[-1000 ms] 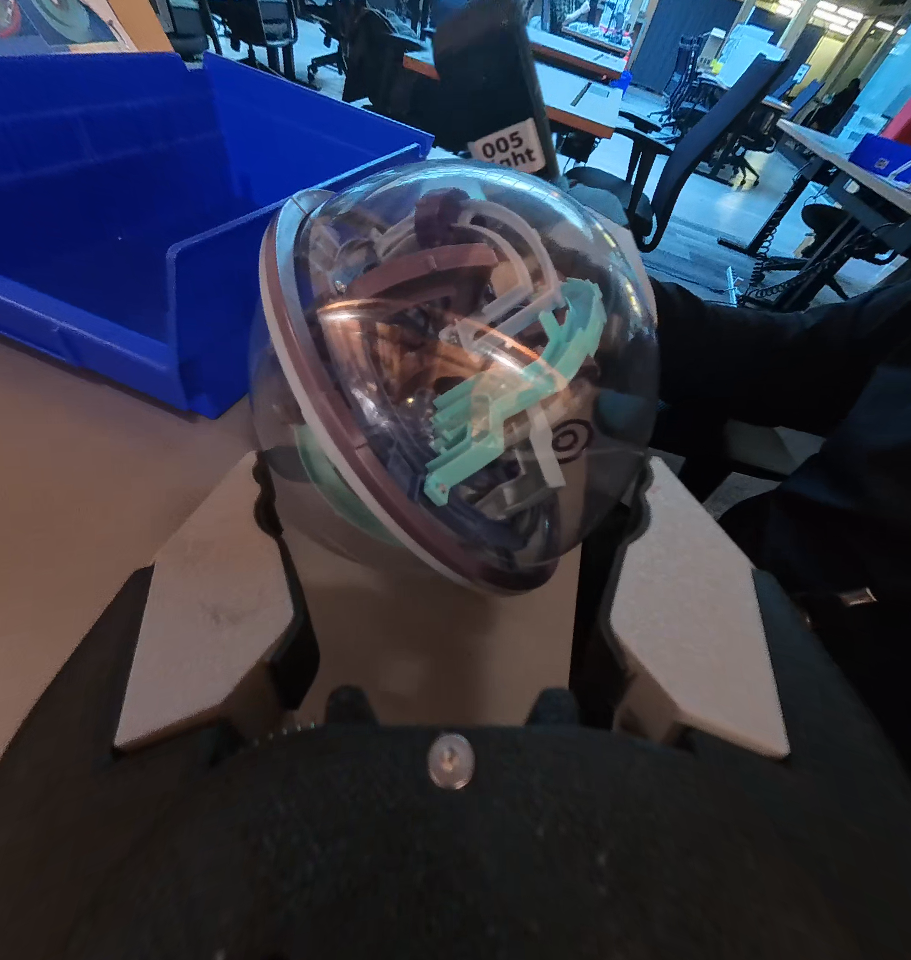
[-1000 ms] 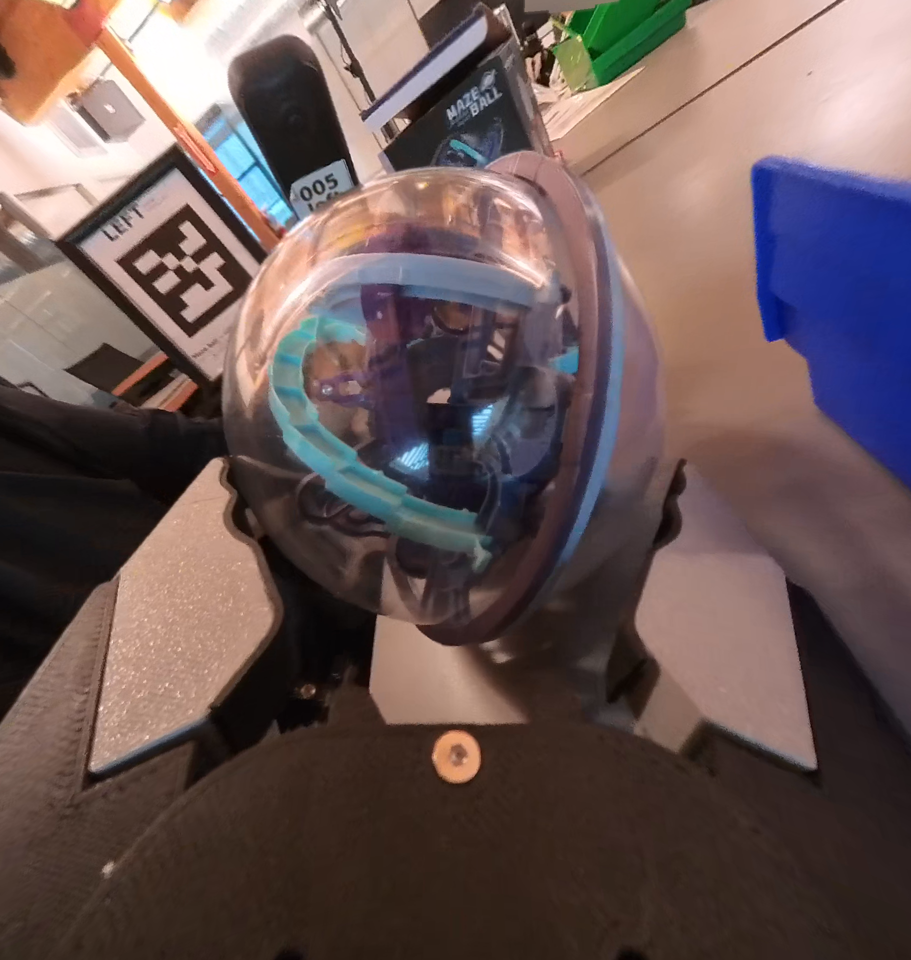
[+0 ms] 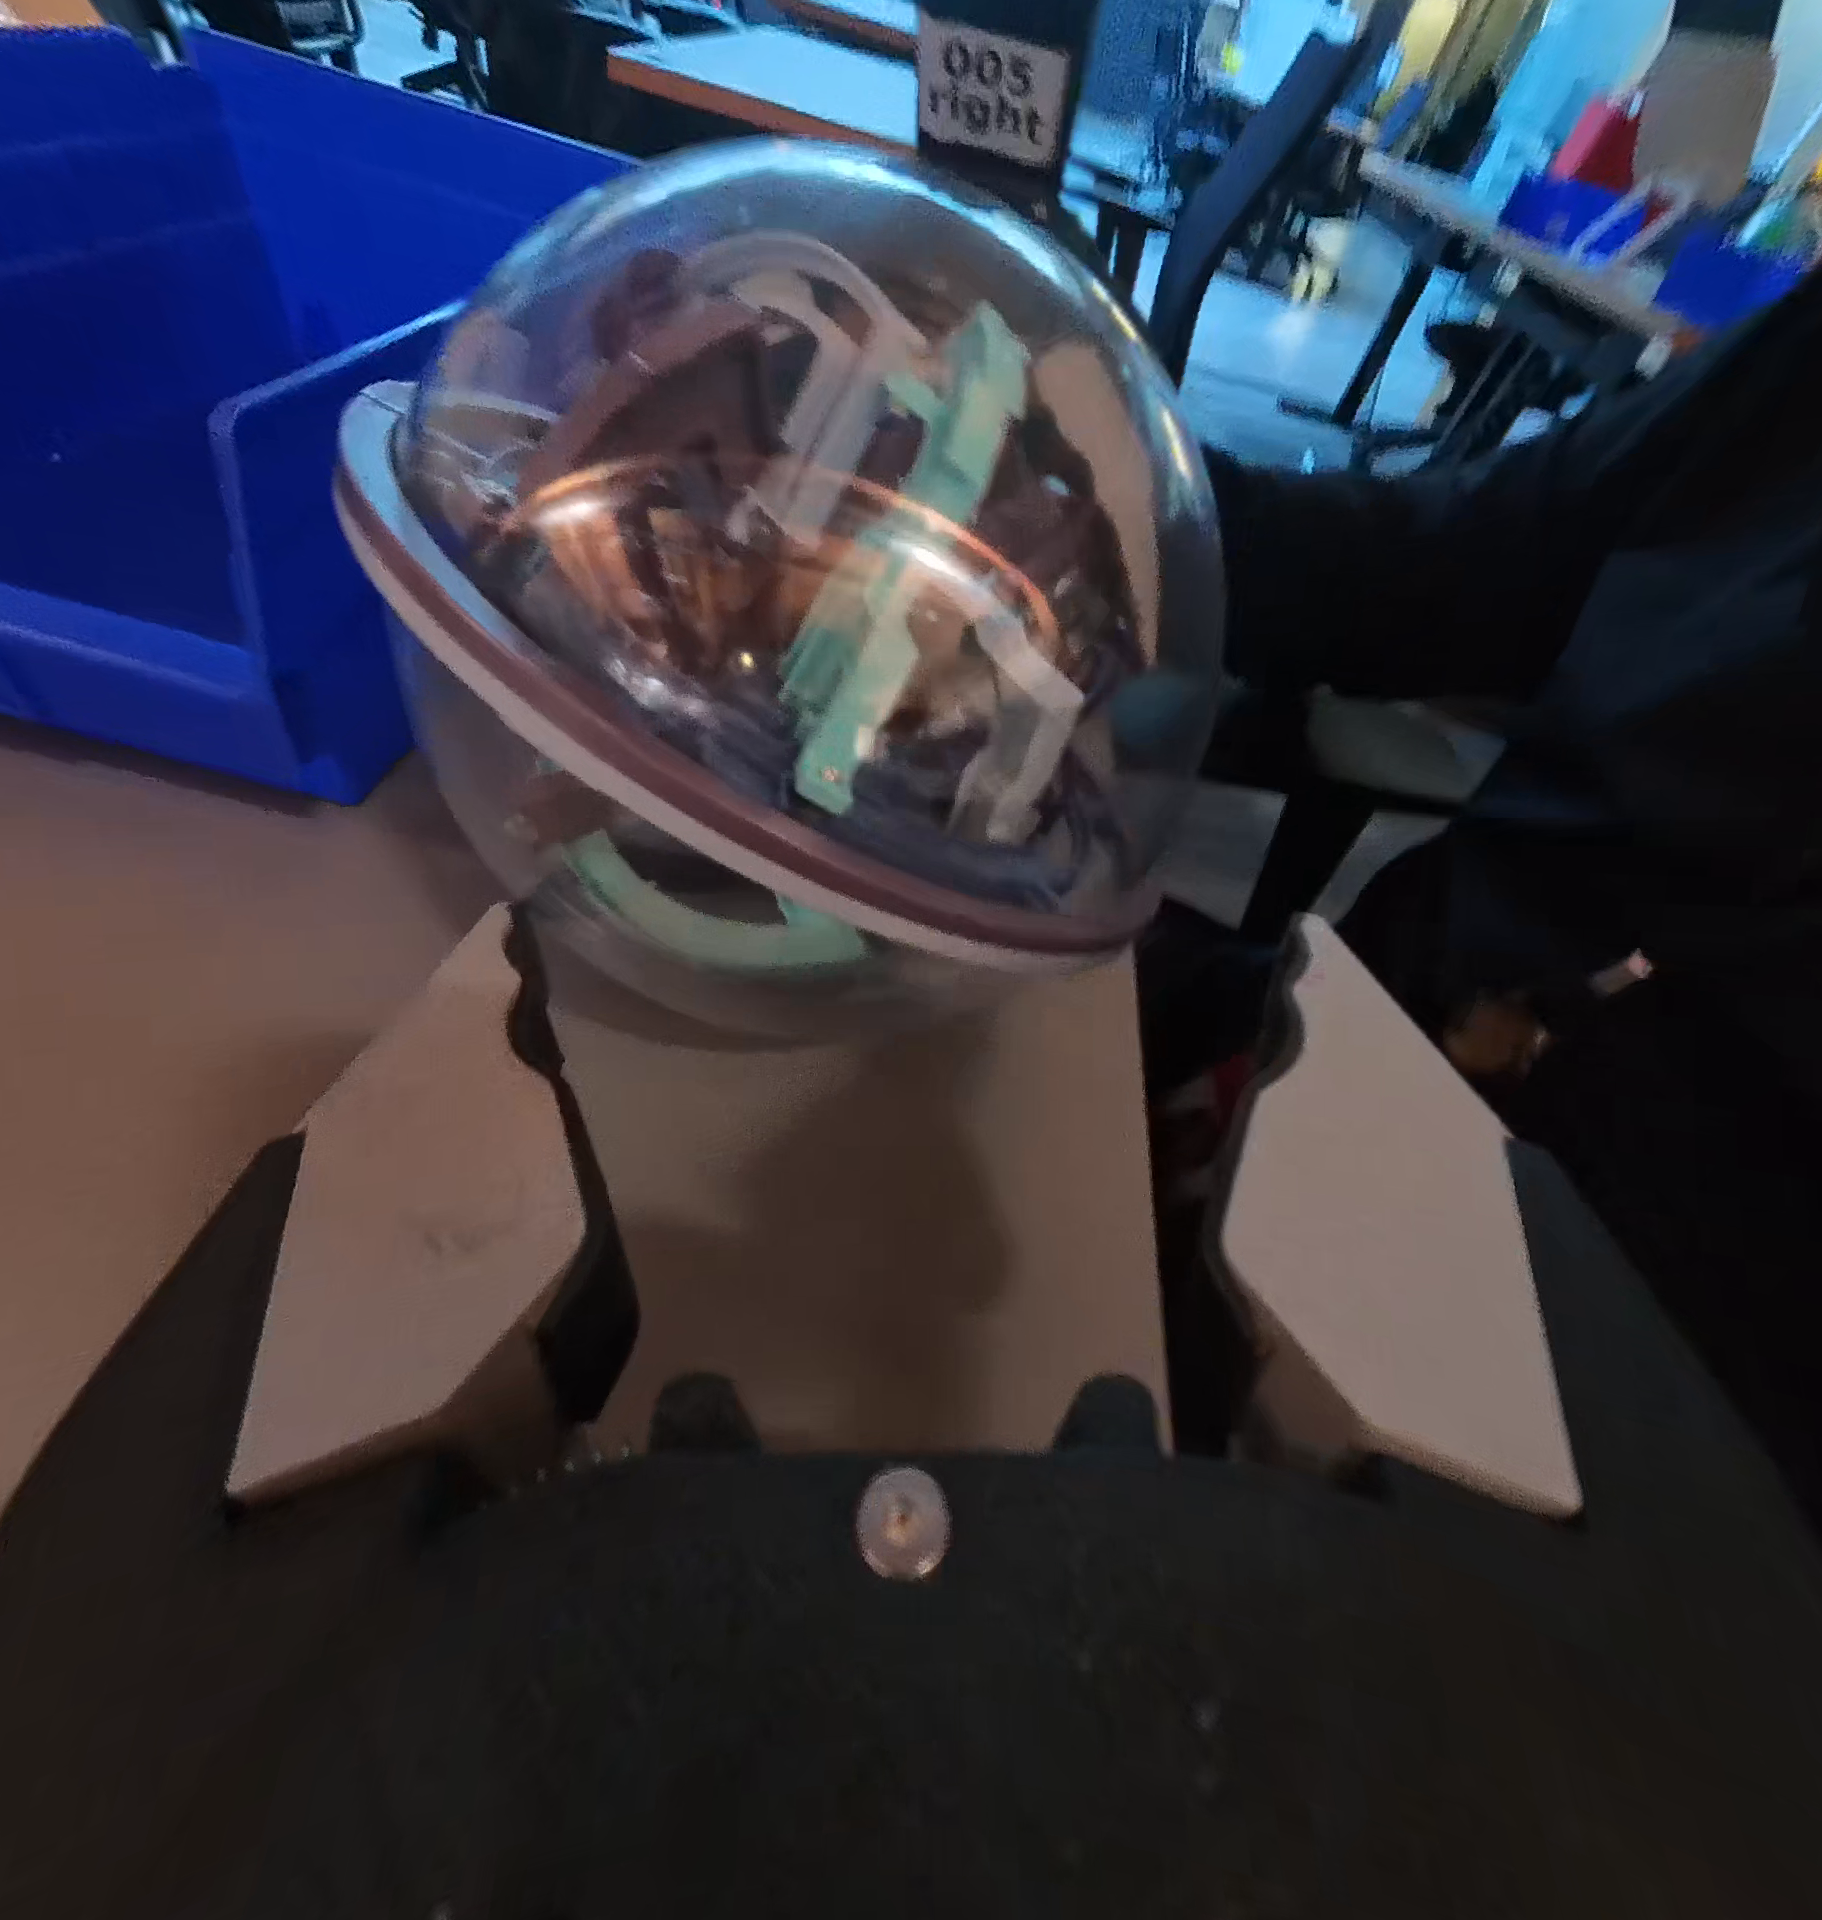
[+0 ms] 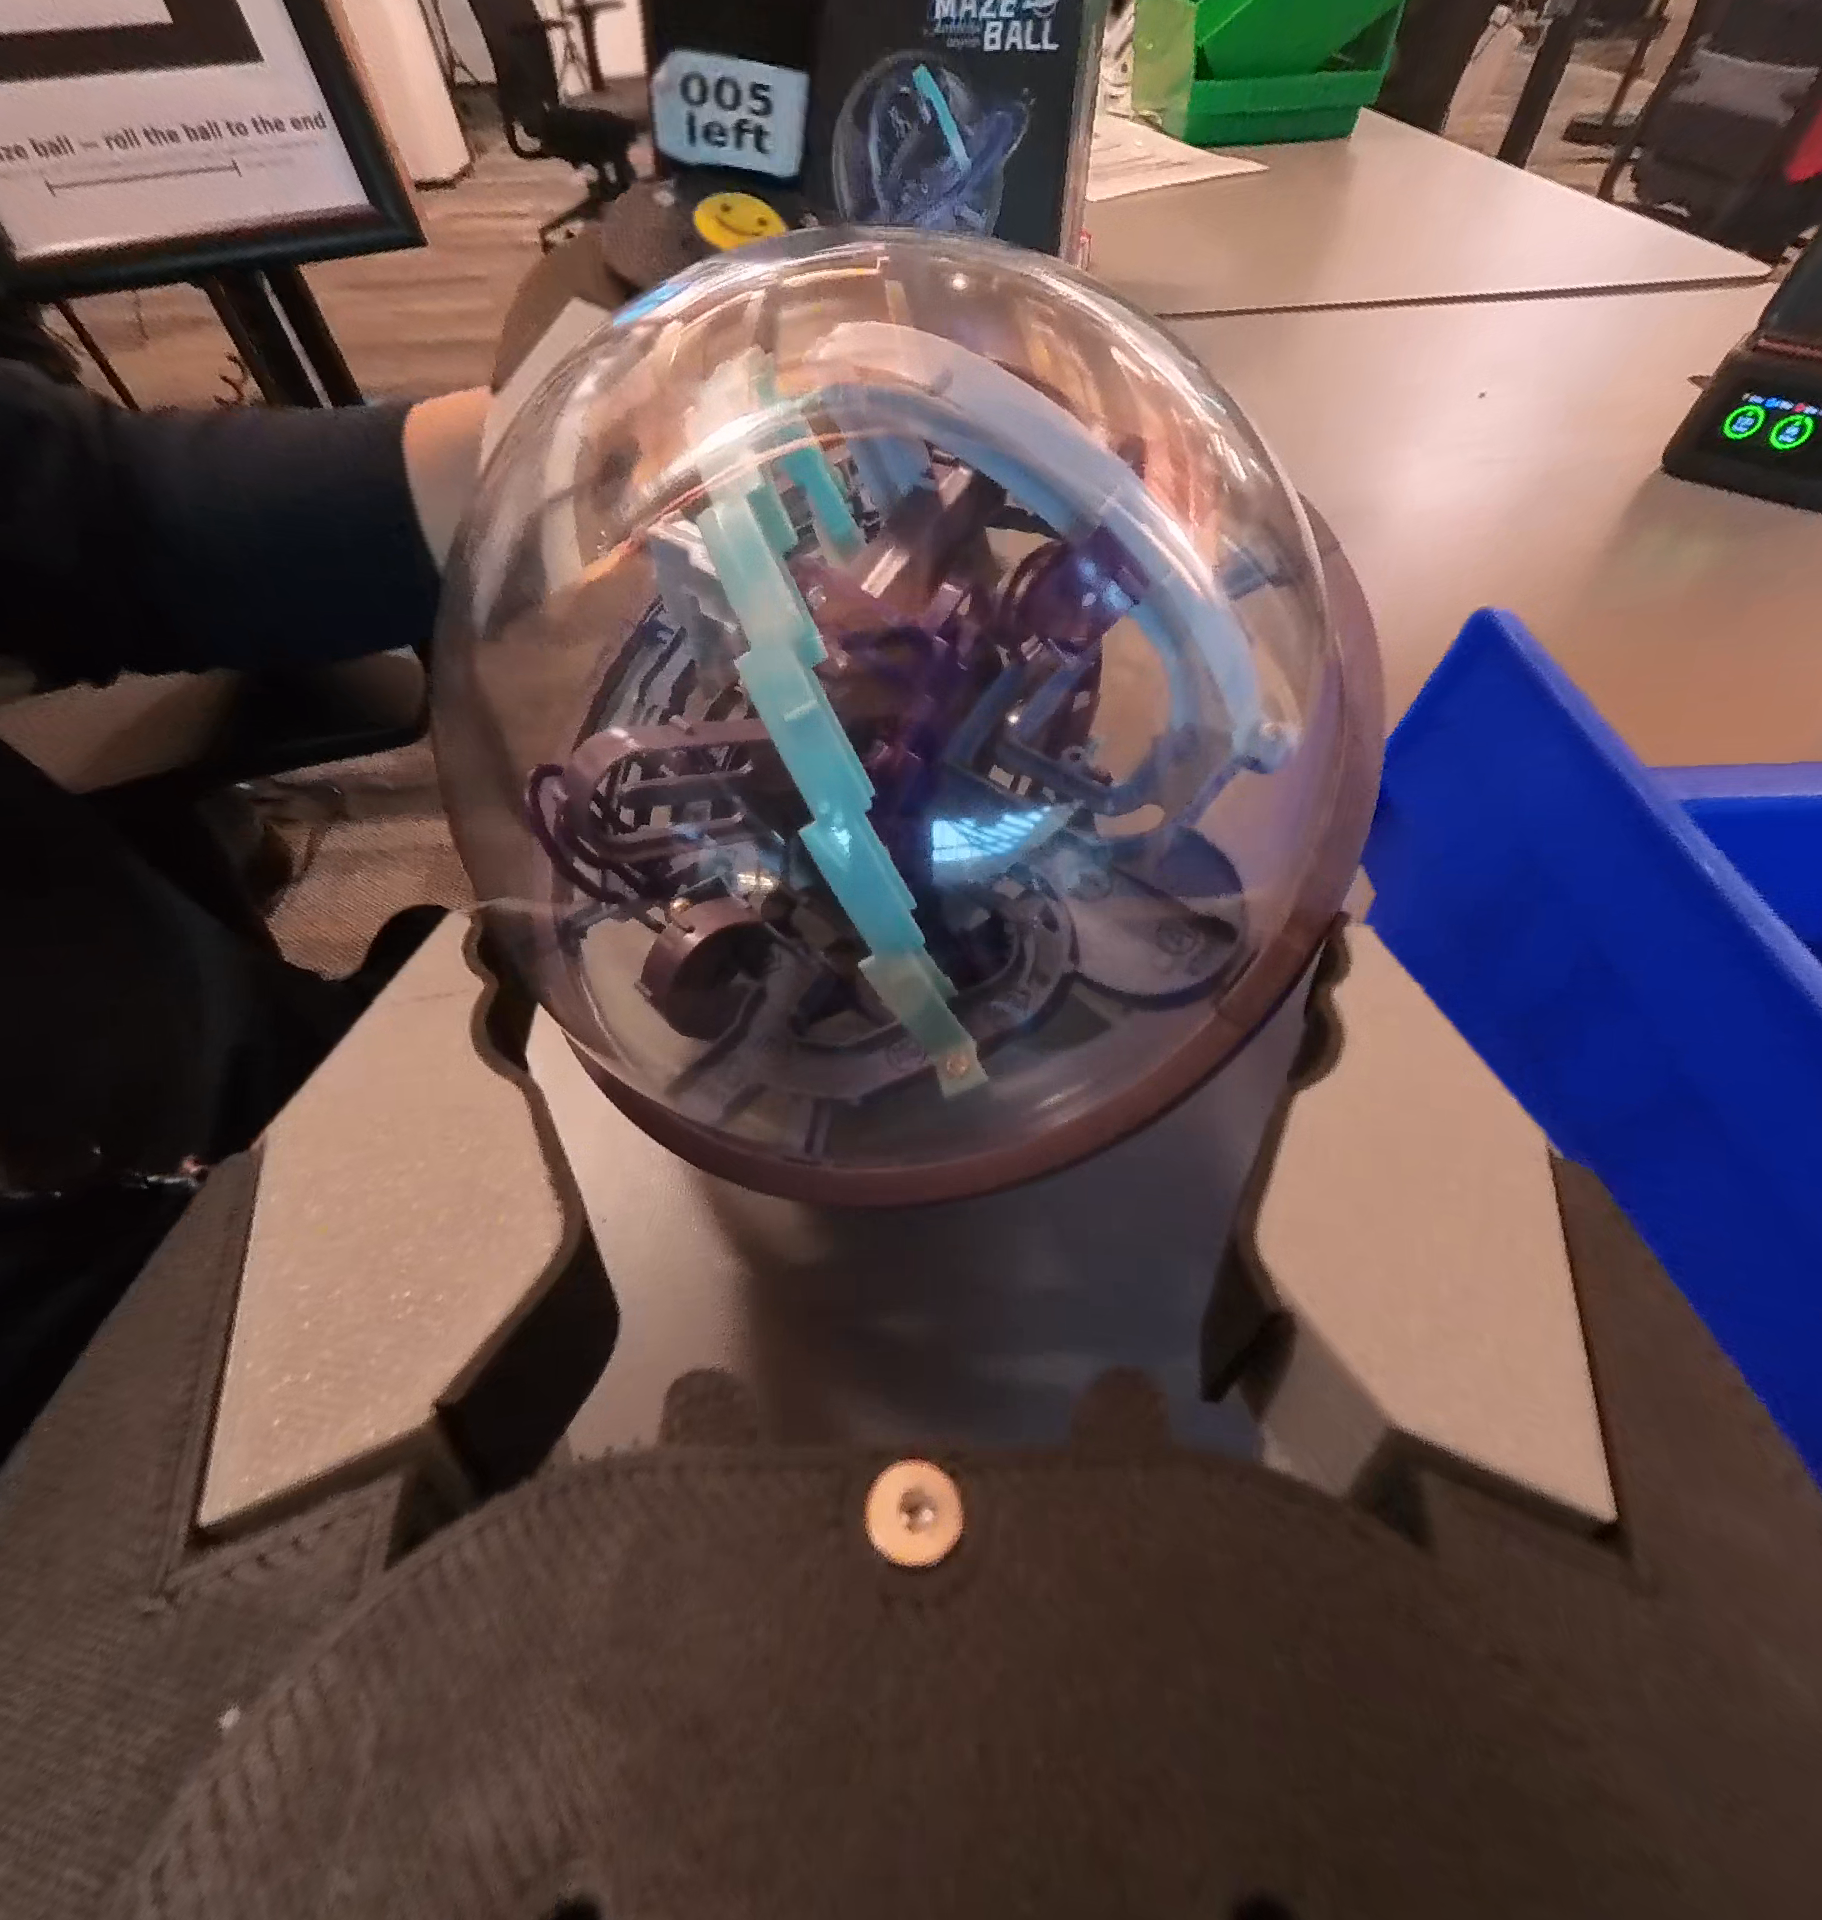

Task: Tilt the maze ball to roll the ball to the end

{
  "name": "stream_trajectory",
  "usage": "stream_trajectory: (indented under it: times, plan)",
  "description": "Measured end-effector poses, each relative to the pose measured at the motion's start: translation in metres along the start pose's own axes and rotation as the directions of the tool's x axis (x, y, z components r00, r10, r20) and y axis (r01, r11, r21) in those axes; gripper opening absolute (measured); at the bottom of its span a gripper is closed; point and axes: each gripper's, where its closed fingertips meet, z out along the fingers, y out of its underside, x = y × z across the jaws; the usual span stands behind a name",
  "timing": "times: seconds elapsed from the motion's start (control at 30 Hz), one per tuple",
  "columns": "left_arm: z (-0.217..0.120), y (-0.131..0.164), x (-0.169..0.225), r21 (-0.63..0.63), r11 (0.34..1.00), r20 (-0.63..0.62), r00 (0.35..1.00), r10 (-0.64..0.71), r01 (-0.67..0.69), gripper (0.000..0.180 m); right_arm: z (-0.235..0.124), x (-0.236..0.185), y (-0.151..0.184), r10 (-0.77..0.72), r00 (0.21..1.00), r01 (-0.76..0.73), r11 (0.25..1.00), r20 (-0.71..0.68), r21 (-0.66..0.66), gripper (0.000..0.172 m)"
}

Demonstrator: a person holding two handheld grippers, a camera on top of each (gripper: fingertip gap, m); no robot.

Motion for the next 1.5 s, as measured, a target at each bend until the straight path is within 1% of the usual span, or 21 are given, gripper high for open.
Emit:
stream_trajectory:
  times: [0.03, 0.13, 0.23, 0.33, 0.53, 0.63, 0.73, 0.83, 0.97, 1.13, 1.5]
  plan:
    - [-0.001, 0.005, -0.002, -0.030, 0.999, 0.018, 0.999, 0.037, -0.037, 0.134, 0.000, 0.001, 0.000, 0.017, 1.000, -0.017, 1.000, 0.004, 0.006, 0.145]
    - [-0.001, 0.018, -0.021, -0.134, 0.987, 0.124, 0.987, 0.101, -0.084, 0.133, -0.001, 0.004, -0.001, 0.073, 0.997, -0.074, 0.997, 0.024, 0.029, 0.141]
    - [0.008, 0.017, -0.025, -0.141, 0.982, 0.164, 0.975, 0.149, -0.126, 0.127, -0.001, 0.002, -0.001, 0.107, 0.992, -0.109, 0.993, 0.061, 0.035, 0.136]
    - [0.014, 0.013, -0.027, -0.137, 0.979, 0.182, 0.968, 0.174, -0.150, 0.128, 0.003, 0.003, -0.001, 0.098, 0.994, -0.099, 0.995, 0.049, 0.032, 0.141]
    - [0.015, 0.009, -0.028, -0.109, 0.987, 0.180, 0.974, 0.140, -0.122, 0.127, 0.008, 0.008, -0.003, -0.039, 0.997, 0.041, 0.999, -0.067, 0.028, 0.152]
    - [0.015, 0.009, -0.029, -0.101, 0.990, 0.175, 0.978, 0.112, -0.096, 0.127, 0.007, 0.010, -0.005, -0.090, 0.990, 0.093, 0.995, -0.105, 0.029, 0.151]
    - [0.015, 0.006, -0.029, -0.076, 0.996, 0.160, 0.985, 0.067, -0.056, 0.126, 0.009, 0.010, 0.001, -0.073, 0.993, 0.073, 0.997, -0.089, -0.001, 0.149]
    - [0.014, 0.003, -0.030, -0.047, 0.999, 0.142, 0.990, 0.015, -0.008, 0.125, 0.010, 0.012, 0.002, -0.002, 0.998, 0.003, 1.000, -0.057, 0.001, 0.149]
    - [0.015, 0.004, -0.031, -0.052, 0.999, 0.150, 0.989, 0.009, -0.001, 0.126, 0.010, 0.013, 0.001, 0.018, 0.998, -0.017, 1.000, -0.055, 0.007, 0.149]
    - [0.017, 0.006, -0.033, -0.054, 0.997, 0.151, 0.988, -0.040, 0.049, 0.128, 0.010, 0.015, 0.000, 0.079, 0.996, -0.078, 0.997, -0.042, 0.025, 0.148]
    - [0.018, 0.005, -0.031, -0.053, 0.998, 0.178, 0.984, -0.023, 0.033, 0.128, 0.011, 0.014, 0.000, 0.077, 0.996, -0.076, 0.997, -0.042, 0.026, 0.150]
